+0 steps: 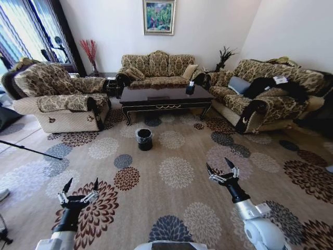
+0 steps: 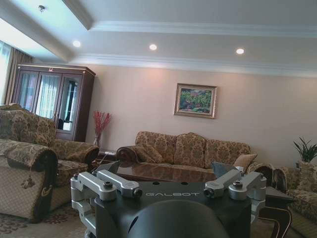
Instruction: Move to the front of the table and pick up the trash from the floor, then place it into the trash bin.
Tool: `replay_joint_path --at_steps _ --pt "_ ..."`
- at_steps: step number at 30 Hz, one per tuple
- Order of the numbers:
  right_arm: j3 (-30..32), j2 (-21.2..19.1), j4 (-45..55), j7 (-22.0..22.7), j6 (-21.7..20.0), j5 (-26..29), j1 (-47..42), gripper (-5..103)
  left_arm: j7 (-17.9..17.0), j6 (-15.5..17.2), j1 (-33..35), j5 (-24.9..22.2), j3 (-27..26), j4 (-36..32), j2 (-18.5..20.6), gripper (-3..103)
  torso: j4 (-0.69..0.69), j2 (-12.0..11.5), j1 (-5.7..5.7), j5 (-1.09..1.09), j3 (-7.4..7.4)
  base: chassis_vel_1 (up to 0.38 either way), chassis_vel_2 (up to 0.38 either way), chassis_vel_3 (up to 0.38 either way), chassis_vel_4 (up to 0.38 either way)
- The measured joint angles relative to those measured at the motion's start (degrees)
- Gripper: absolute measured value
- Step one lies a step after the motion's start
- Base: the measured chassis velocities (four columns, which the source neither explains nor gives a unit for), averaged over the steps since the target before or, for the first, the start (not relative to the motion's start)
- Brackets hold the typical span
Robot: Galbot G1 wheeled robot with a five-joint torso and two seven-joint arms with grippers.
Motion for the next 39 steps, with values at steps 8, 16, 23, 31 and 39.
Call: replay_joint_path --at_steps 8,16,23,31,39 --pt "0.0 0.0 0.0 0.0 0.0 0.0 0.0 100 0.0 0.0 0.0 0.0 0.0 0.0 0.0 100 0.00 1.8 0.78 0.00 1.06 0.000 0.000 0.000 0.000" --pt "0.0 0.0 0.0 0.0 0.0 0.0 0.0 100 0.0 0.0 0.0 0.0 0.0 0.0 0.0 100 0.00 4.4 1.90 0.00 2.48 0.000 0.000 0.000 0.000" --pt "0.0 0.0 0.0 0.0 0.0 0.0 0.0 100 0.0 0.0 0.0 0.0 0.0 0.0 0.0 100 0.00 6.1 2.66 0.00 3.43 0.000 0.000 0.000 0.000" --pt "0.0 0.0 0.0 0.0 0.0 0.0 0.0 100 0.0 0.0 0.0 0.0 0.0 0.0 0.0 100 0.00 8.4 3.73 0.00 4.71 0.000 0.000 0.000 0.000" --pt "0.0 0.0 0.0 0.0 0.0 0.0 0.0 100 0.0 0.0 0.0 0.0 0.0 0.0 0.0 100 0.00 10.5 4.59 0.00 5.89 0.000 0.000 0.000 0.000"
